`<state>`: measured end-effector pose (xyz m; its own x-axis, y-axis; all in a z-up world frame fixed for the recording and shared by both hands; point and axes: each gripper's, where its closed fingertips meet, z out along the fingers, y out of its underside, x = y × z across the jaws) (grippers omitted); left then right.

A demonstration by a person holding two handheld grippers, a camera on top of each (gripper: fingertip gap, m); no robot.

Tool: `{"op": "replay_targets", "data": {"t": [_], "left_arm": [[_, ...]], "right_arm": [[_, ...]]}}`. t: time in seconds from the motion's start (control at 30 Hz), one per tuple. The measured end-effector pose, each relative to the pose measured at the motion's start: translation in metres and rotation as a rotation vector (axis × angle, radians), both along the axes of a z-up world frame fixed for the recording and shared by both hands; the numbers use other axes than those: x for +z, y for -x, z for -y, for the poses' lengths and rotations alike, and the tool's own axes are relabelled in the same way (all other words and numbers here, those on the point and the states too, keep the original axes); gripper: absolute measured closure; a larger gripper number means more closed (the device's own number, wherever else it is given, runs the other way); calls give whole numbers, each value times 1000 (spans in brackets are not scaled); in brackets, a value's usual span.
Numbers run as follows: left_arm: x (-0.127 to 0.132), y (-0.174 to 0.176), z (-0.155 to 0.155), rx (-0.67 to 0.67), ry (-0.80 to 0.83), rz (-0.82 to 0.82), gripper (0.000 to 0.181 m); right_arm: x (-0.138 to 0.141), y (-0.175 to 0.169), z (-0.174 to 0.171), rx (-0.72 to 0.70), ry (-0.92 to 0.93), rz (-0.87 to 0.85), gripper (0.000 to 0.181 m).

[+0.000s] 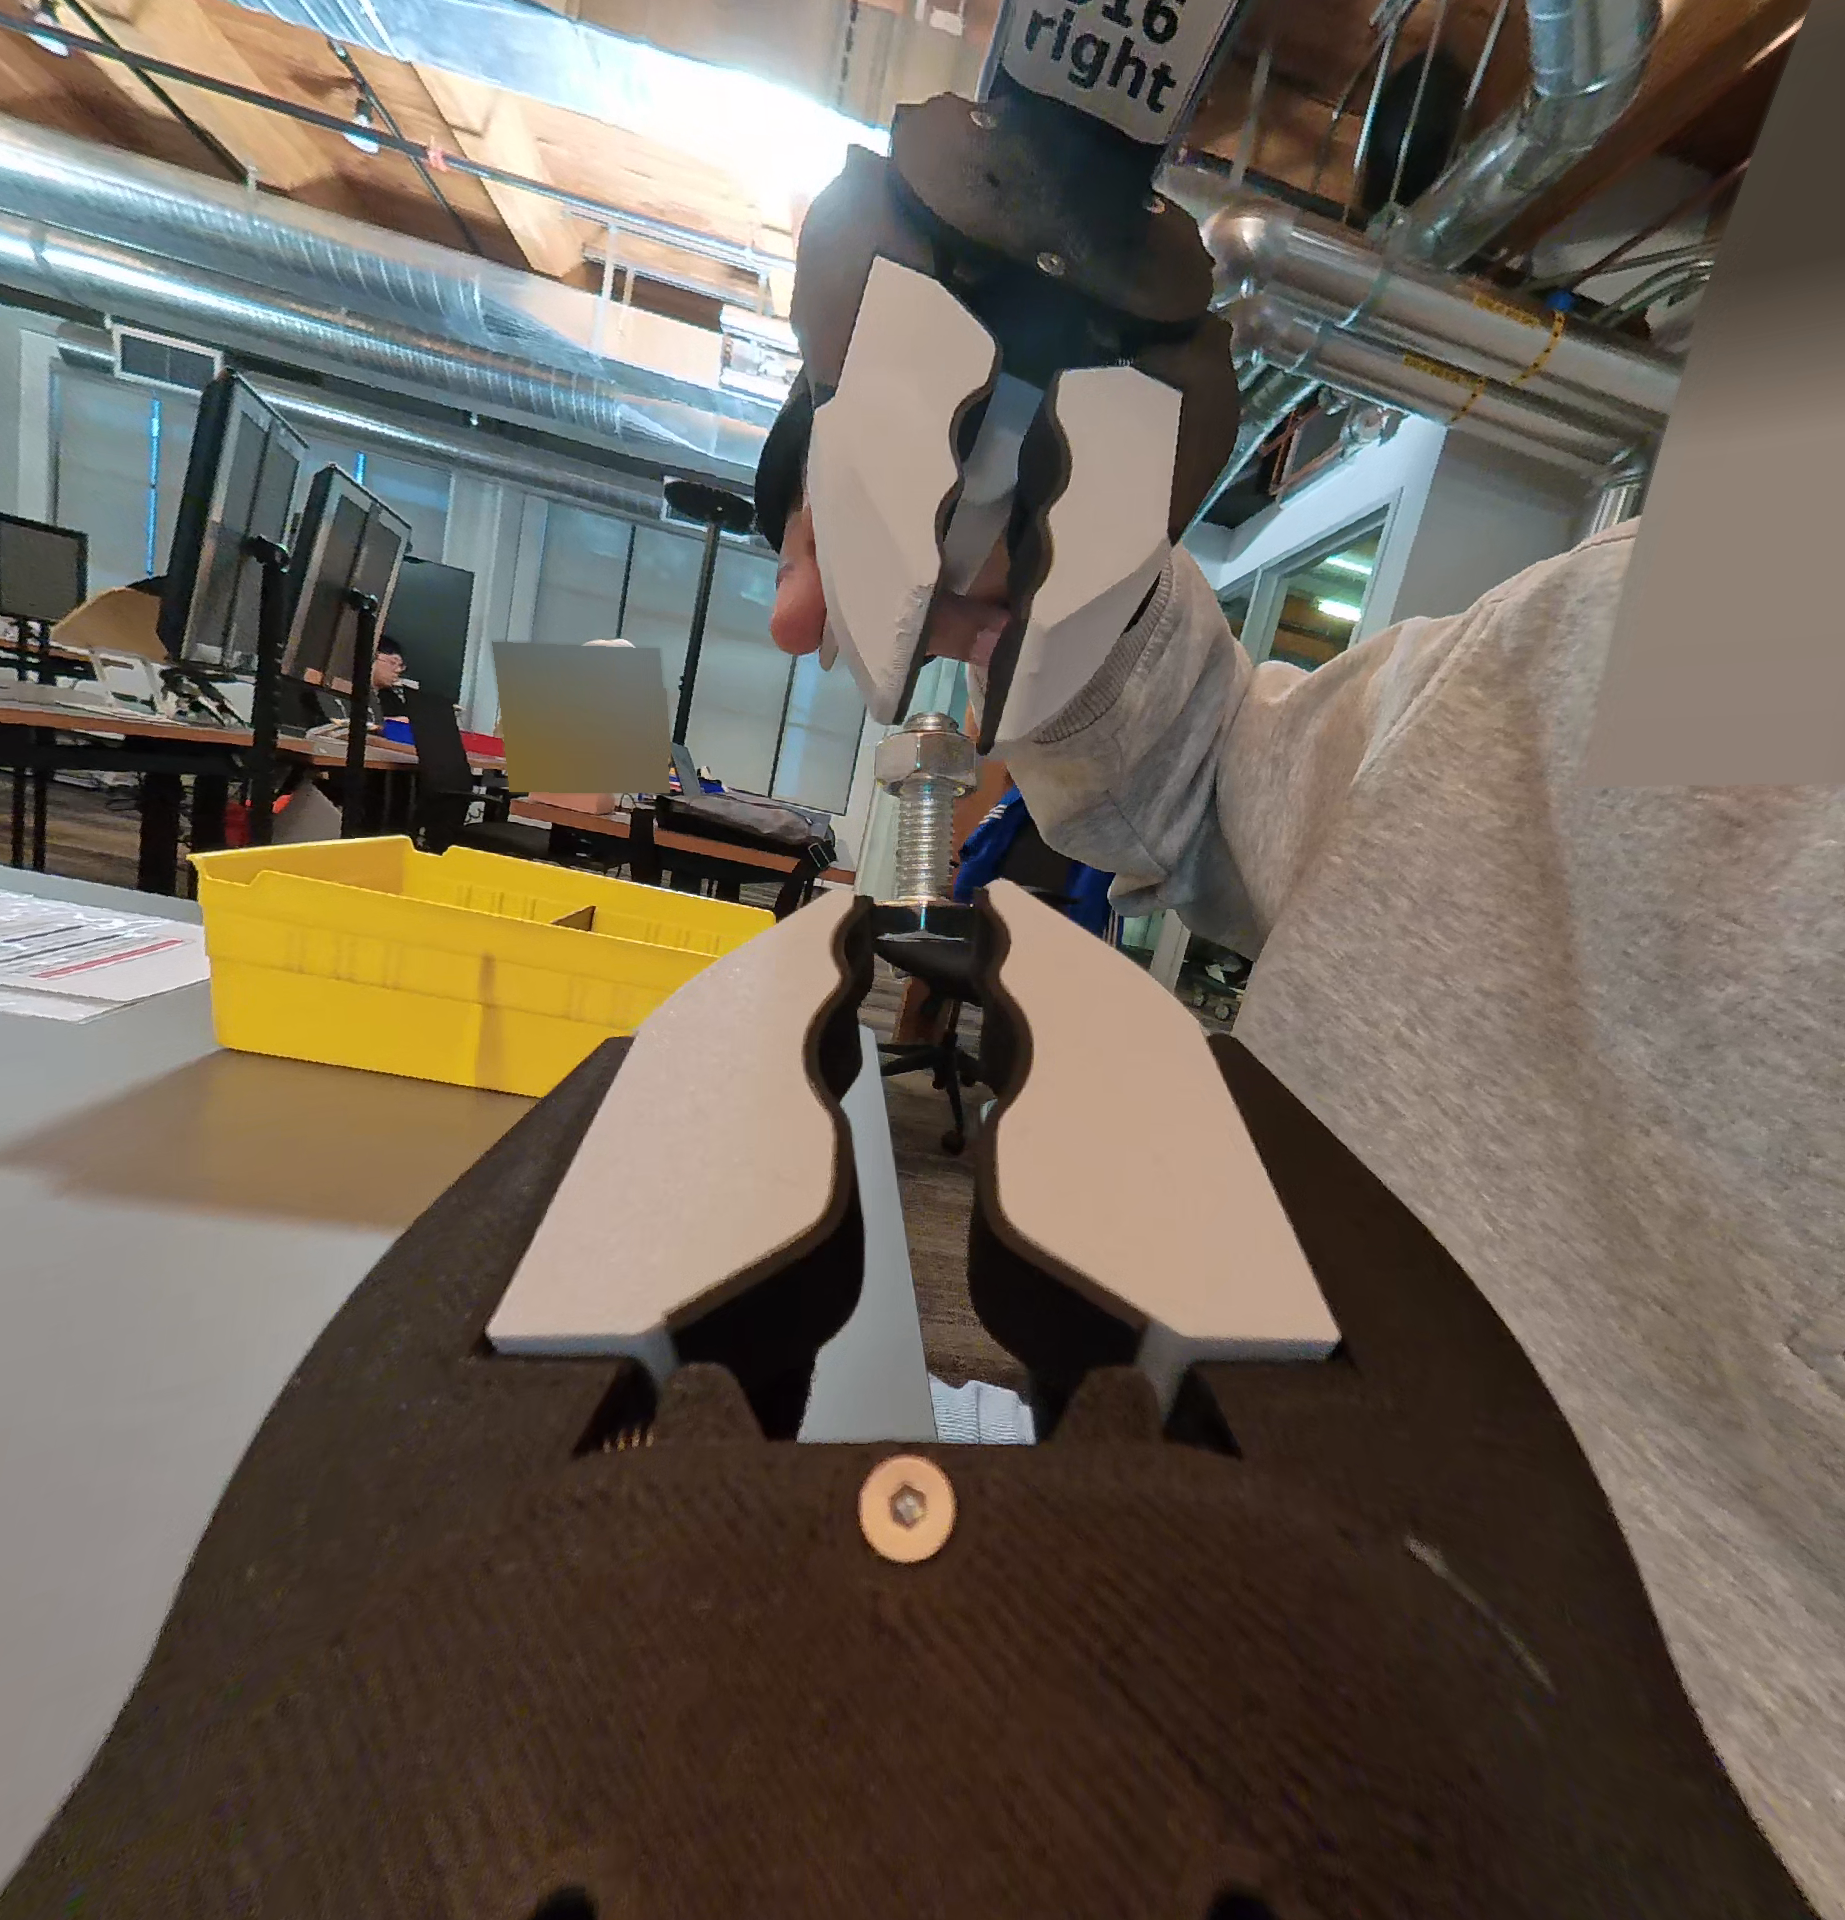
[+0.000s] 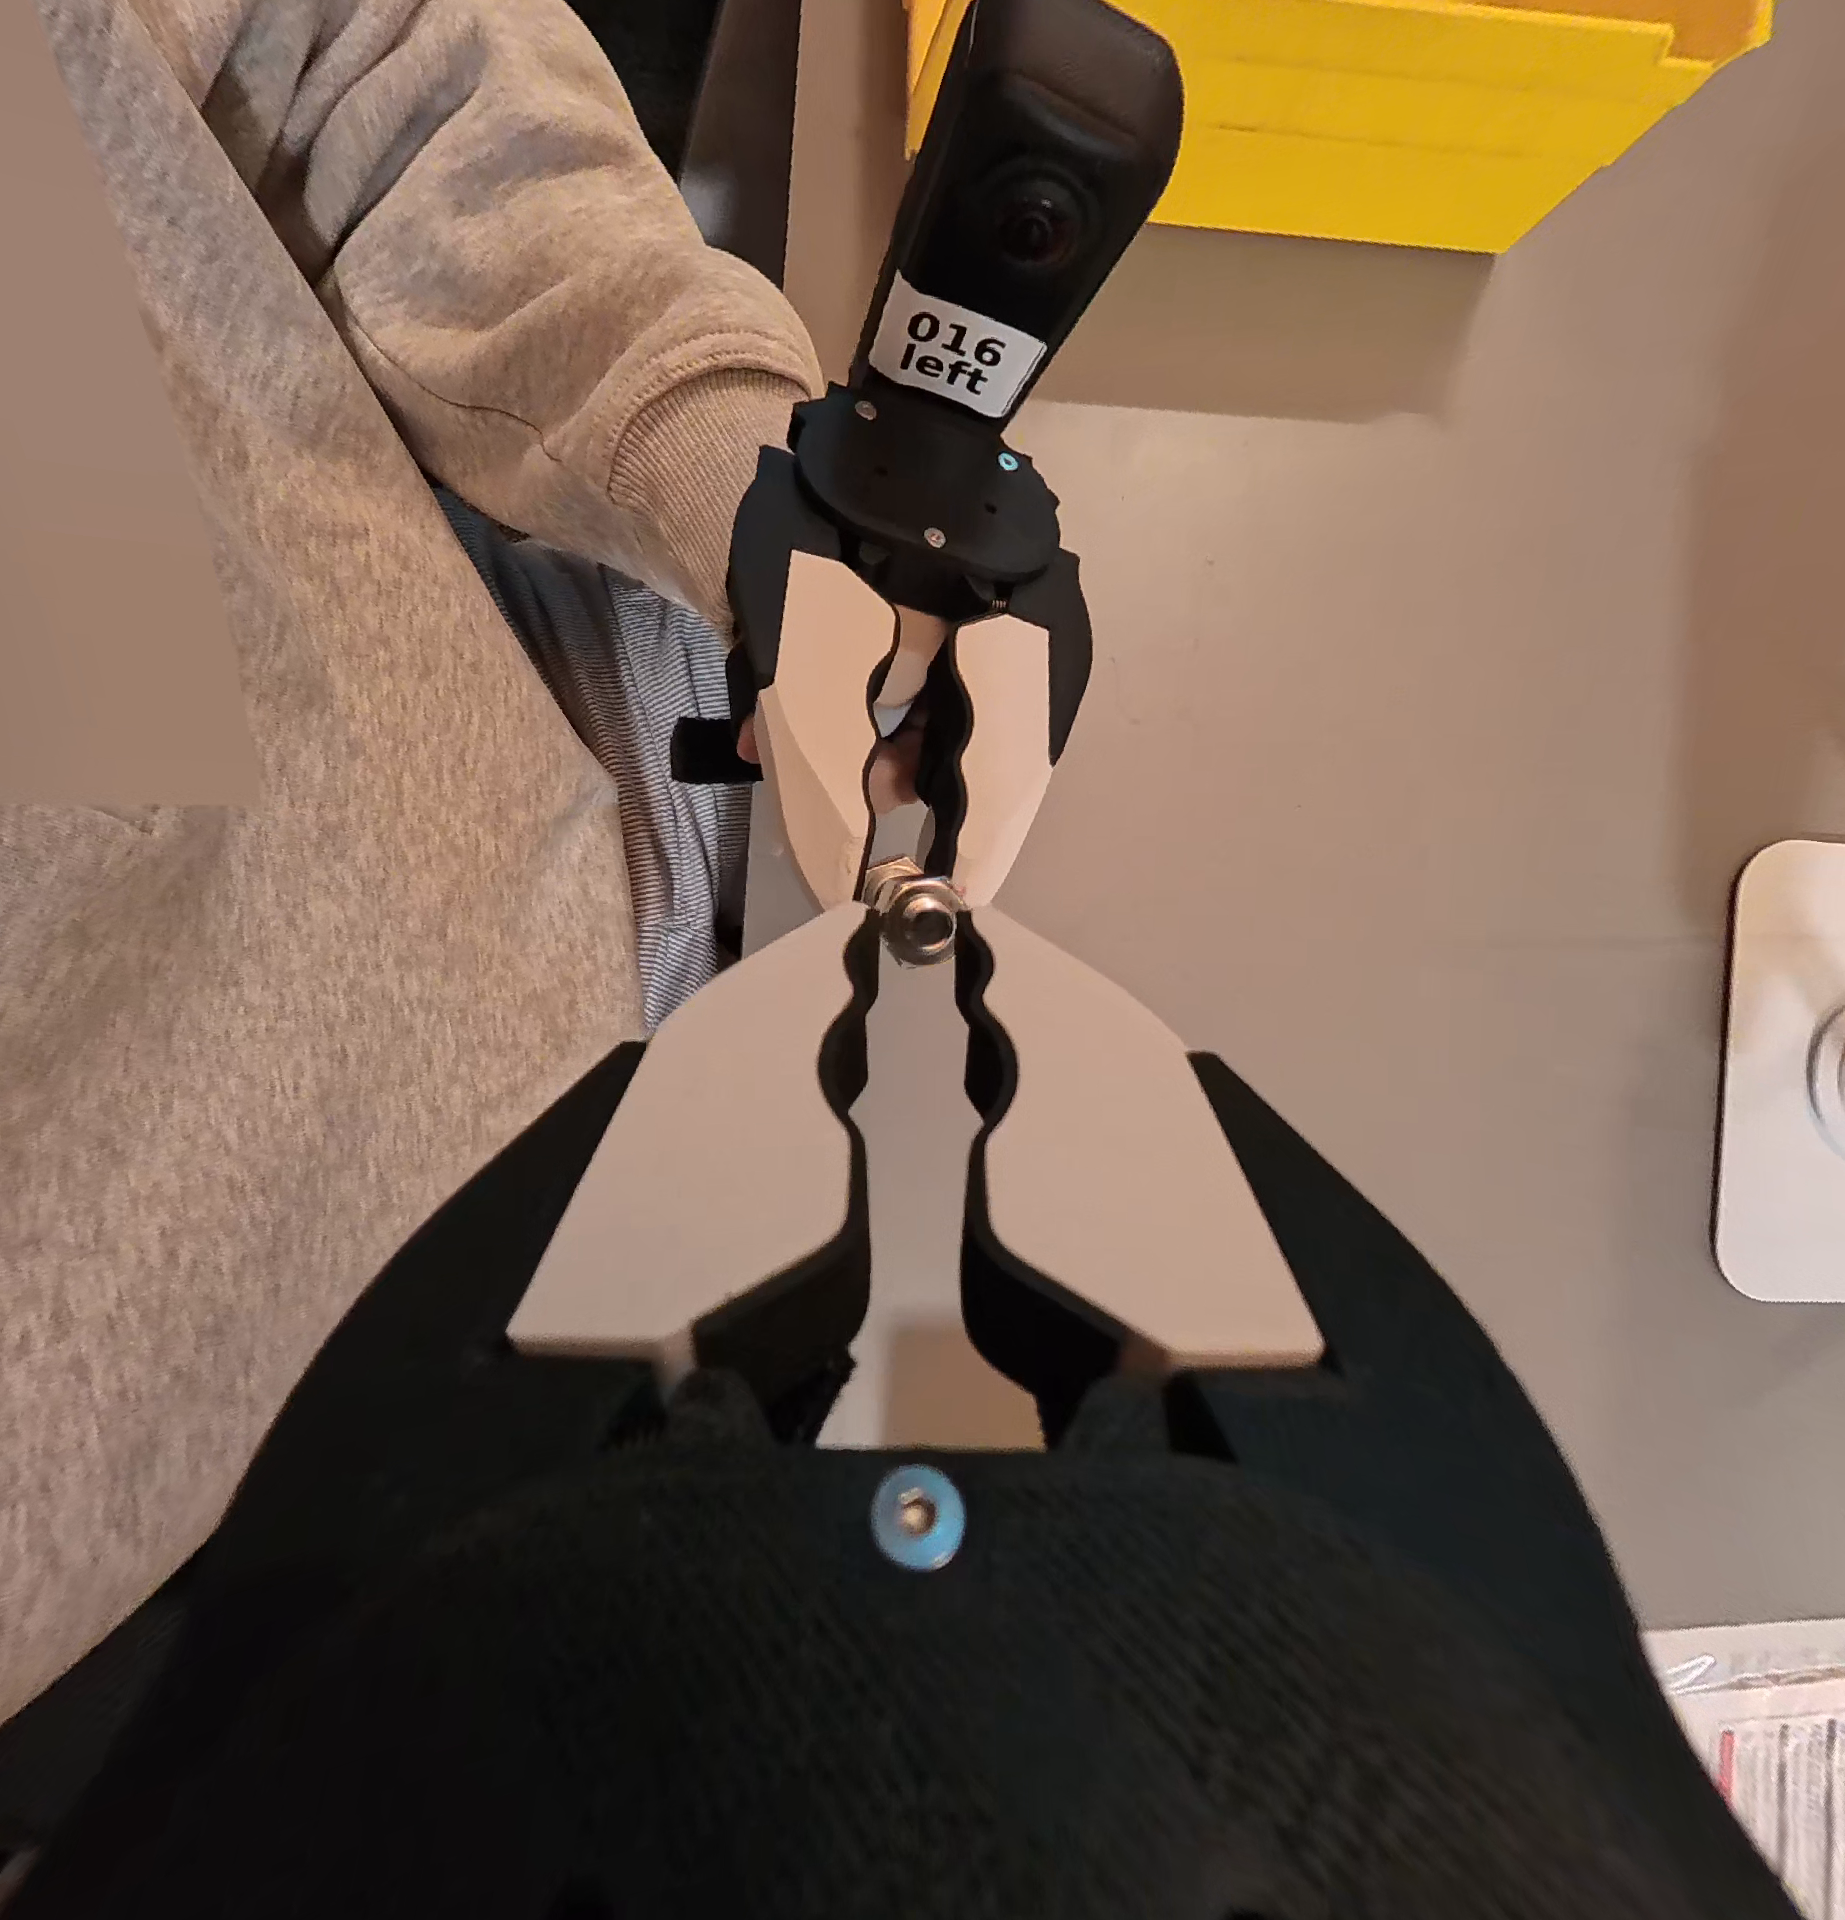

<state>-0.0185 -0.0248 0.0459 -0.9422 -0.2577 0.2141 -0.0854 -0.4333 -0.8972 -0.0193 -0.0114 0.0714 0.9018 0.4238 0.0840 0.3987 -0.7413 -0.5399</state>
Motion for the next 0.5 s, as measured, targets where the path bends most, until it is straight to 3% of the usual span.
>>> {"op": "replay_targets", "data": {"t": [0.5], "left_arm": [[-1, 3, 3, -6, -12, 20, 161]], "right_arm": [[0, 3, 2, -15, 11, -126, 172]]}}
